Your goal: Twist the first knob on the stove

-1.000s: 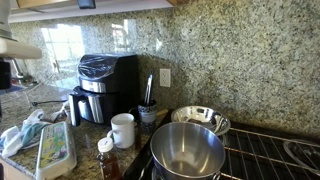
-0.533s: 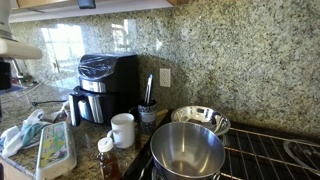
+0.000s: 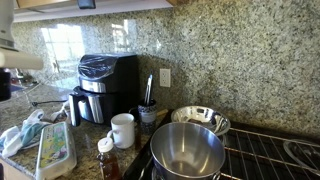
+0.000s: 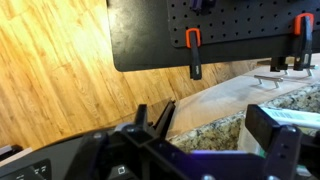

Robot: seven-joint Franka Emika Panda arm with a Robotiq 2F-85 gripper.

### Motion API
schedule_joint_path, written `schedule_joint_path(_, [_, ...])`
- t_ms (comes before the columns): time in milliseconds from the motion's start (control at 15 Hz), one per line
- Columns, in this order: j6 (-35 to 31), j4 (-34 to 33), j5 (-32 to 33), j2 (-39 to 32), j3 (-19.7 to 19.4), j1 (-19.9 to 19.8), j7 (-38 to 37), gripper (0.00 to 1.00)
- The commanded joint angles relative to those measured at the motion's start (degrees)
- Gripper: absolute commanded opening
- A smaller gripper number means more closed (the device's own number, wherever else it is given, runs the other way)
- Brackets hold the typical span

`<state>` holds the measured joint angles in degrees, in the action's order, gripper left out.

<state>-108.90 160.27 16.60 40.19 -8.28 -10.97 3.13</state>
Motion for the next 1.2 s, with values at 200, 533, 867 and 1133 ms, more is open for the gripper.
schedule_joint_path(200, [-3.1,-0.1,6.3,-6.2,-5.5,-5.1,2.6,1.0])
schedule_joint_path(533, [-6.5,-0.1,10.8,-11.4,-8.4,-8.0,4.1,1.0])
schedule_joint_path(867, [-7.5,-0.2,12.3,-14.7,-9.9,-9.1,6.9,1.0])
schedule_joint_path(1133, [-8.0,-0.9,13.0,-17.3,-10.4,-10.1,6.9,1.0])
